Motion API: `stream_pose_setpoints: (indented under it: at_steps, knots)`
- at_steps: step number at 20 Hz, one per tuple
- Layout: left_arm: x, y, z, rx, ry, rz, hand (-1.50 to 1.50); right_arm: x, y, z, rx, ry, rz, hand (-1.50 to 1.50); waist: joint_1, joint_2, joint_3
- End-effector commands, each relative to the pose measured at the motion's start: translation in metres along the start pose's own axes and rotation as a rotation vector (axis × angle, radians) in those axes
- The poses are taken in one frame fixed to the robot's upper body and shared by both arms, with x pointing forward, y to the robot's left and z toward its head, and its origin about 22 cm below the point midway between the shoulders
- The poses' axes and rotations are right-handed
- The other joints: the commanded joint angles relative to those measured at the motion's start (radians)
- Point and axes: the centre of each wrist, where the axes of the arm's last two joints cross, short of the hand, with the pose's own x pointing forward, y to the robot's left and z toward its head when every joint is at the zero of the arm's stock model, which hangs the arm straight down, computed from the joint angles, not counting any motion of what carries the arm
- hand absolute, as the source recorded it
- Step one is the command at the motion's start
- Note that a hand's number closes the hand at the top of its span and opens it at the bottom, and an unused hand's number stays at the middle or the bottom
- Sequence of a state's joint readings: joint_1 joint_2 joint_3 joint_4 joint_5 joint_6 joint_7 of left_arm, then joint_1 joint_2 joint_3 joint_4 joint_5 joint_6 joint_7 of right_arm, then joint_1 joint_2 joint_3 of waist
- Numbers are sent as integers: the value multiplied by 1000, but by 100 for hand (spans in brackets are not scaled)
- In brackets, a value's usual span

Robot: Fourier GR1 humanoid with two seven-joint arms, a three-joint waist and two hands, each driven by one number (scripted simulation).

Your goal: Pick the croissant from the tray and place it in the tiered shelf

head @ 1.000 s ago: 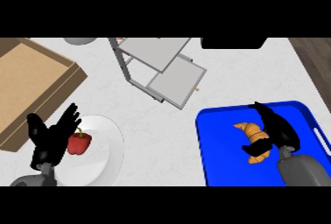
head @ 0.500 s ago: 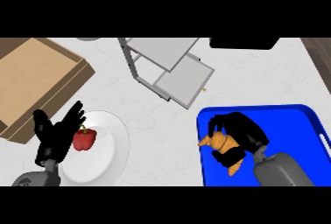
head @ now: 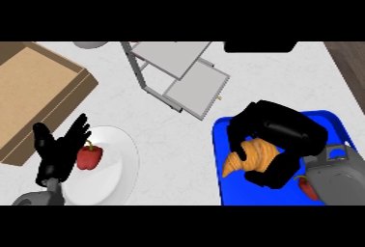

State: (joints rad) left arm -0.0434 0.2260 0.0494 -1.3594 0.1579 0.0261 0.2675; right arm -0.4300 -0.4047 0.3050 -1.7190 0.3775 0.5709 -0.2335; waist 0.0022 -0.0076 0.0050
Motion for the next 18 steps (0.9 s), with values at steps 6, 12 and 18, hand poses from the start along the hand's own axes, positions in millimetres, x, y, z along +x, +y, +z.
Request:
stream_pose_setpoints:
  at_steps: [6,12,18]
  knots:
    - [-6,-15,2,-17,28,-1,0,43,-128,26,-186,-50,-21,150,-5,3,-6]
    - [15,-21,4,-22,25,24,0,54,-185,-2,-246,31,-53,150,12,5,-5]
    - [-9,-18,-7,-27,31,1,0,56,-219,-48,-306,67,-88,150,20,13,-6]
